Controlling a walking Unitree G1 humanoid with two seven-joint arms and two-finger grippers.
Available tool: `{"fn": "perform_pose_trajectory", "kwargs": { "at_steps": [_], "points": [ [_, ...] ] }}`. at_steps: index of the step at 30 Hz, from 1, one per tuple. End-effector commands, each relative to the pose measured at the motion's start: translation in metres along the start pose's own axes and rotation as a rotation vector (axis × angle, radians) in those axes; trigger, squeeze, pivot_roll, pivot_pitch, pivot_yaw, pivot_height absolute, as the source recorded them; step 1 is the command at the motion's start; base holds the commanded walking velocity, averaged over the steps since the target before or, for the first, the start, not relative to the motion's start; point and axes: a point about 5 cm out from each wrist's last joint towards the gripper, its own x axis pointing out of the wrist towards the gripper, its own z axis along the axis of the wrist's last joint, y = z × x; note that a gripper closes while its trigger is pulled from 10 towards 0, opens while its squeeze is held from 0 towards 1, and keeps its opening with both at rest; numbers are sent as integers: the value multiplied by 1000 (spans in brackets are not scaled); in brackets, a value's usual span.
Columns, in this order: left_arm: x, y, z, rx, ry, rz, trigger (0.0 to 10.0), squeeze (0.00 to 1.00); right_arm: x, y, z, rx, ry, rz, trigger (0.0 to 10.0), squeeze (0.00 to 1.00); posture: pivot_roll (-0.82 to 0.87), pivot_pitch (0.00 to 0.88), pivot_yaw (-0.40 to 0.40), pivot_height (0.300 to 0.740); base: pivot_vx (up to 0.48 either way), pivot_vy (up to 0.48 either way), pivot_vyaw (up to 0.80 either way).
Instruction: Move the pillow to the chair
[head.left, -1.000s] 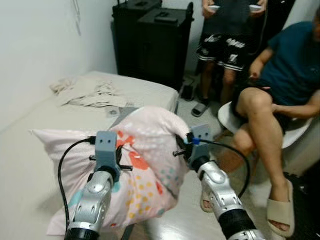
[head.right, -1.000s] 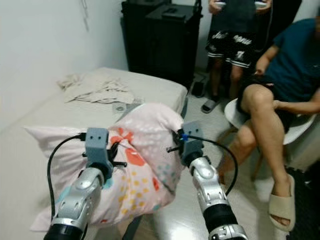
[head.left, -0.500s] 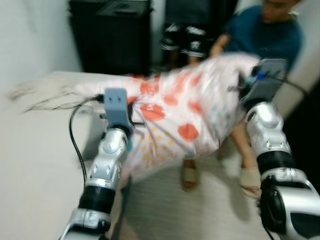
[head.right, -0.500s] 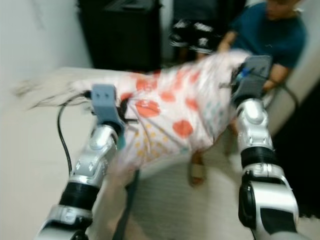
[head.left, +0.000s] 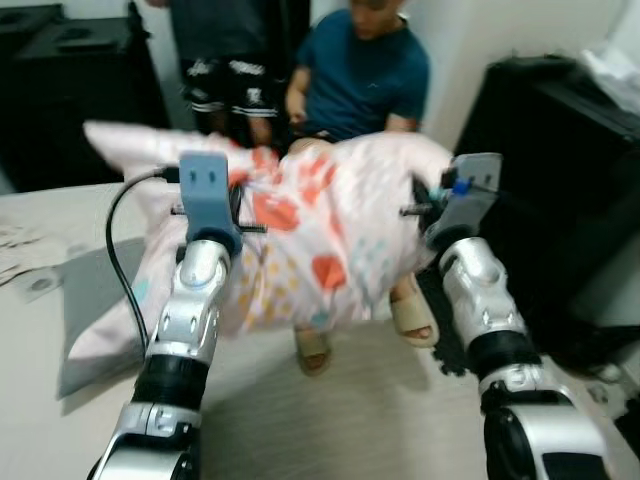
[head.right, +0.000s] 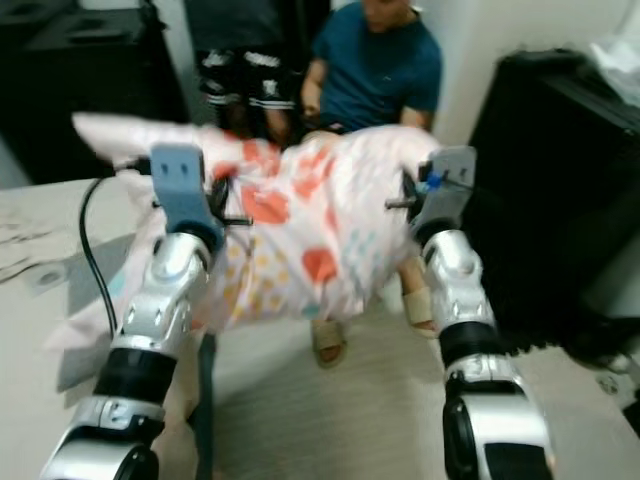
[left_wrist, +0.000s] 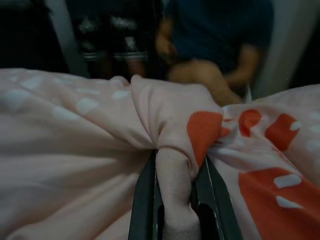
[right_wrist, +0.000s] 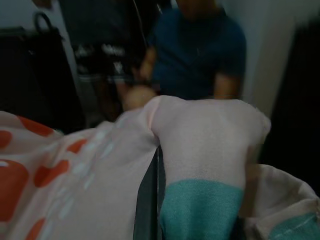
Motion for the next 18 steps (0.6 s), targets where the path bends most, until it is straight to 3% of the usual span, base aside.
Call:
{"fn": "perform_pose_trajectory", "kwargs": {
  "at_steps": [1, 5, 9, 14, 16, 18],
  "points": [
    [3, -12, 15, 35, -72, -48, 10000, 0, 4, 4, 14, -18, -67, 17, 10000, 0, 37, 73, 9, 740, 0, 0, -800],
    [-6, -17, -11, 119, 12, -83, 10000, 0, -4, 16, -1, -39, -34, 51, 10000, 0, 34, 77, 13, 740, 0, 0, -800],
    [-20, -13, -44, 90, 128, -37, 10000, 0, -18, 32, -27, -79, 28, 93, 10000, 0, 38, 77, 13, 740, 0, 0, -800],
    [-29, -10, -59, 81, 185, -21, 10000, 0, -26, 39, -40, -85, 63, 113, 10000, 0, 36, 79, 14, 740, 0, 0, -800],
    [-42, -8, -76, 80, 245, -32, 10000, 0, -40, 47, -58, -71, 116, 121, 10000, 0, 38, 80, 12, 740, 0, 0, -800],
    [-46, -7, -78, 70, 252, -36, 10000, 0, -43, 50, -63, -70, 127, 124, 10000, 0, 38, 83, 14, 740, 0, 0, -800]
  ]
}}
